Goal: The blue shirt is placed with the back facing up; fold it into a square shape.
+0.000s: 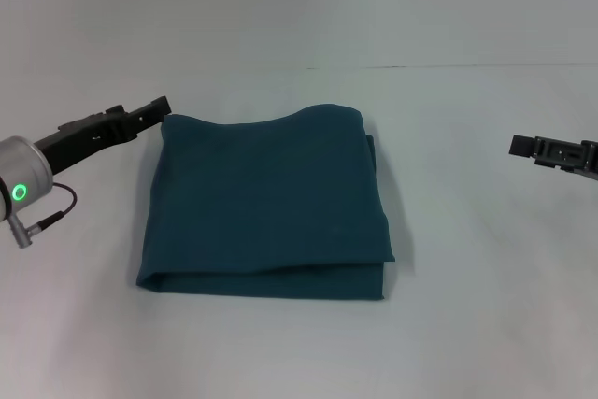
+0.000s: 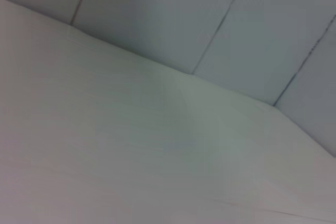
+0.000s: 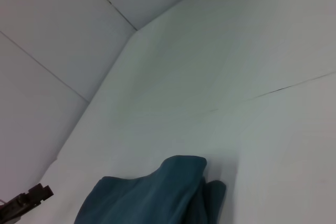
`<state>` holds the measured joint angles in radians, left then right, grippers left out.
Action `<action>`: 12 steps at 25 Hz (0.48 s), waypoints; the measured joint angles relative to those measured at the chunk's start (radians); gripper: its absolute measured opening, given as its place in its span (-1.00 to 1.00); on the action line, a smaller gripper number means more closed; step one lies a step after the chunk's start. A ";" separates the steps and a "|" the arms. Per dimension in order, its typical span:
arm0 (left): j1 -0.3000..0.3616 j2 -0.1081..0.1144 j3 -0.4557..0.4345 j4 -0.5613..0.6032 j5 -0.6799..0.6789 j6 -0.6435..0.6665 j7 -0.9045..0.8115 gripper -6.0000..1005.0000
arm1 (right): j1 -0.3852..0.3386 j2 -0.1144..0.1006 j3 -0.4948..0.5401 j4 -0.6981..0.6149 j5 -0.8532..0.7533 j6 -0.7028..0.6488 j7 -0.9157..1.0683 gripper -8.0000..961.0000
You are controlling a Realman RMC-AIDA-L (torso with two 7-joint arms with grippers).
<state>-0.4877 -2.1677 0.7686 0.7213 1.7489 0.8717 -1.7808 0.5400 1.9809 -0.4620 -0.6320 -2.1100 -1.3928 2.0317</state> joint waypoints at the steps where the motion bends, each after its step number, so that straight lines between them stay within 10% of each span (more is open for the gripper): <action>1: 0.001 0.000 -0.003 0.000 0.001 0.009 0.001 0.42 | 0.000 -0.001 -0.001 0.000 0.000 0.000 0.000 0.76; 3: 0.002 0.000 -0.005 0.001 0.002 0.024 0.002 0.71 | 0.000 -0.003 -0.001 0.000 -0.001 -0.001 0.001 0.76; 12: 0.016 0.000 -0.019 0.011 0.001 0.107 0.027 0.79 | 0.000 -0.012 0.002 0.000 0.000 -0.027 -0.012 0.76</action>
<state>-0.4721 -2.1672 0.7497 0.7320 1.7495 0.9784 -1.7541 0.5398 1.9693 -0.4603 -0.6320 -2.1103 -1.4202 2.0199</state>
